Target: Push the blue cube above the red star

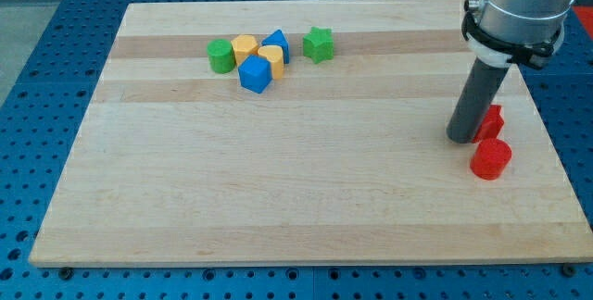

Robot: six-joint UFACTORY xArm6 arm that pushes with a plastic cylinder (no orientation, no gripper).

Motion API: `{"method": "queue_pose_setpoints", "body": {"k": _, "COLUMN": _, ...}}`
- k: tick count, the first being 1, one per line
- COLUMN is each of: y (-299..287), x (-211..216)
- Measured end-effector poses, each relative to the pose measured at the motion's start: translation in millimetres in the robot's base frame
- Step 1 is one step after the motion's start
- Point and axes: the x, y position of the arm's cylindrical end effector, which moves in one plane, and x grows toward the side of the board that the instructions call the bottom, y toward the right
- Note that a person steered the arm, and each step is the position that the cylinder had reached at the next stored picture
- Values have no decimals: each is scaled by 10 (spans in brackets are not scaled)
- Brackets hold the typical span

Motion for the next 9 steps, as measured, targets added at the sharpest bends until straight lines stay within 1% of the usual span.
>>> {"method": "queue_pose_setpoints", "body": {"k": 2, "y": 9, "x": 0}}
{"method": "queue_pose_setpoints", "body": {"k": 3, "y": -391, "x": 0}}
{"method": "queue_pose_setpoints", "body": {"k": 4, "y": -1041, "x": -8}}
{"method": "queue_pose_setpoints", "body": {"k": 6, "y": -1925, "x": -8}}
{"method": "queue_pose_setpoints", "body": {"k": 7, "y": -2145, "x": -8}}
{"method": "queue_pose_setpoints", "body": {"k": 8, "y": -3062, "x": -99}}
{"method": "queue_pose_setpoints", "body": {"k": 9, "y": -3601, "x": -204}}
